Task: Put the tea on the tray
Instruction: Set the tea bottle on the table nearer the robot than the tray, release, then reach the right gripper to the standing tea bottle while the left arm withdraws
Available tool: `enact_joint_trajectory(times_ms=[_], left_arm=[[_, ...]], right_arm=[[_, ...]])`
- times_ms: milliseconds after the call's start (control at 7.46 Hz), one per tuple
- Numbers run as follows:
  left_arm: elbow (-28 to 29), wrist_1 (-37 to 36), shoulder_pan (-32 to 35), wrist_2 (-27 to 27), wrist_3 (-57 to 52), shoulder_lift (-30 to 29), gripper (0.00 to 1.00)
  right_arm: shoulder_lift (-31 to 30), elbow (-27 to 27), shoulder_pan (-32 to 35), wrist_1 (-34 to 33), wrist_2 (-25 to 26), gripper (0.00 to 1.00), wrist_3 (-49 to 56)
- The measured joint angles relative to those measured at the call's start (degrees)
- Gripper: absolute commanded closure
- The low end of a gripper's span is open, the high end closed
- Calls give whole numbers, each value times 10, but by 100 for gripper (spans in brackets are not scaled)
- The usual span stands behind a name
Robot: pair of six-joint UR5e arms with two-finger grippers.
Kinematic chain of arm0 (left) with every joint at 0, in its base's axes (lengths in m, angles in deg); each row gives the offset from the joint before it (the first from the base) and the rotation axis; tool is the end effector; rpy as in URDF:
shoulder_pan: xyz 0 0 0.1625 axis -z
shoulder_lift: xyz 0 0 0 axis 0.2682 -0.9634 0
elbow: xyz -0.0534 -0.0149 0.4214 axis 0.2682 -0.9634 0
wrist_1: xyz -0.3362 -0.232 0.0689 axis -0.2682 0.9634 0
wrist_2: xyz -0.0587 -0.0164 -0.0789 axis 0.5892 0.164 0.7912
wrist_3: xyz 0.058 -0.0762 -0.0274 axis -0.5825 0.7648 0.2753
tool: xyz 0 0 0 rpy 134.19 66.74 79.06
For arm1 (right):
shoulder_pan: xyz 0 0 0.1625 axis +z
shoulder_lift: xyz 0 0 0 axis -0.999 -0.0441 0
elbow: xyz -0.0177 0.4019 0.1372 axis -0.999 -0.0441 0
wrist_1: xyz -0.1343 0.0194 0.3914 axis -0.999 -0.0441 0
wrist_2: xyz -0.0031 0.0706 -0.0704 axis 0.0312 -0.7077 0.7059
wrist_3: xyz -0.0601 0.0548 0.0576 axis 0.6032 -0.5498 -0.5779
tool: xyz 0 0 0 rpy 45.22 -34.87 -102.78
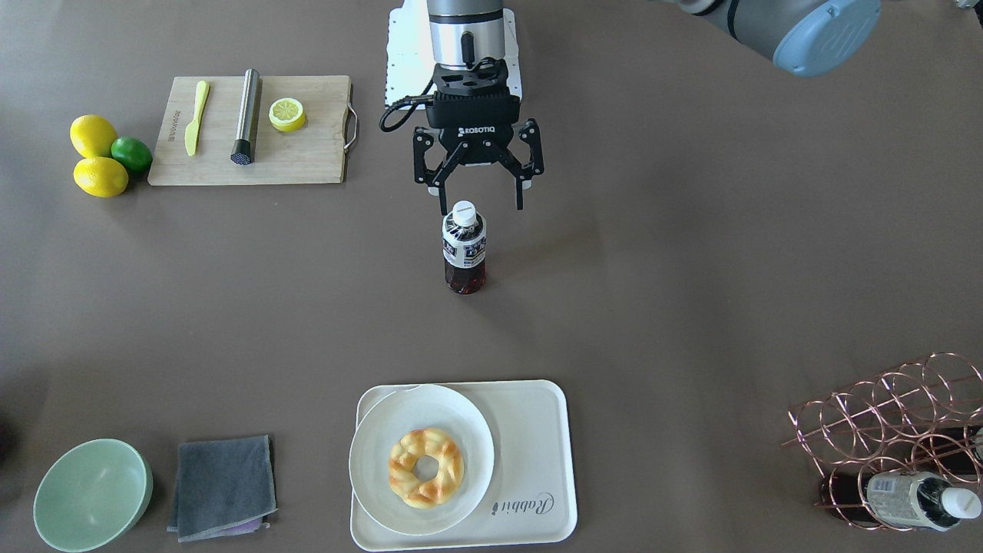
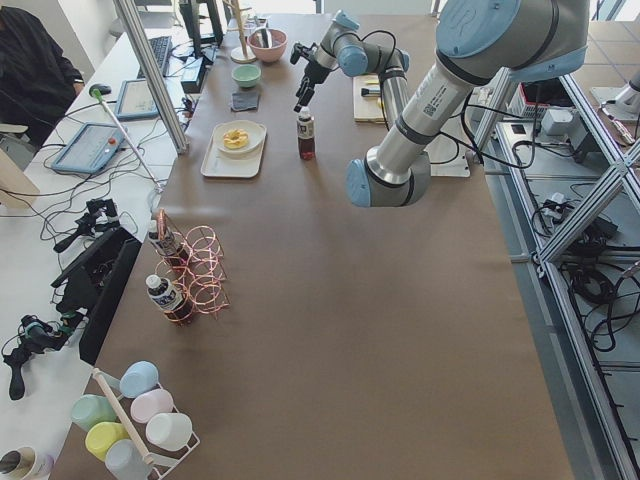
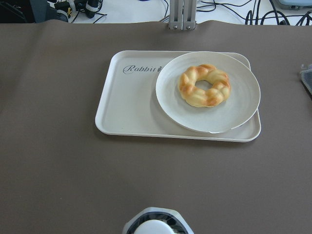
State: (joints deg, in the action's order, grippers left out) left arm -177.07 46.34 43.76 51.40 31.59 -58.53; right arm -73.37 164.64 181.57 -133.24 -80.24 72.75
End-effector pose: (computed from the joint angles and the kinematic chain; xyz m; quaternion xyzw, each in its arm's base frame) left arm 0.4830 -0.4337 0.0594 0.2565 0.3425 -0.1066 0.8975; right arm 0.0969 -0.4719 0.6187 0.0311 -0.3812 0.0382 0.9232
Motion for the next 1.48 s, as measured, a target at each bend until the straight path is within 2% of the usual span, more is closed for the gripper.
enact_joint_trajectory(times_ms=[536, 939, 1207, 1475], left_arm=[[-71, -20, 147, 154, -133, 89, 3], [-137, -36, 289, 266, -287, 205, 3], [-138, -36, 394, 339, -433, 276, 3], [-107, -32, 501, 399, -592, 325, 3]], right_arm=[[34, 19, -15, -1, -39, 0, -16], [69, 62, -68, -5, -41, 0, -110], [106, 77, -120, -4, -40, 0, -201], [159, 90, -174, -5, -38, 0, -306]])
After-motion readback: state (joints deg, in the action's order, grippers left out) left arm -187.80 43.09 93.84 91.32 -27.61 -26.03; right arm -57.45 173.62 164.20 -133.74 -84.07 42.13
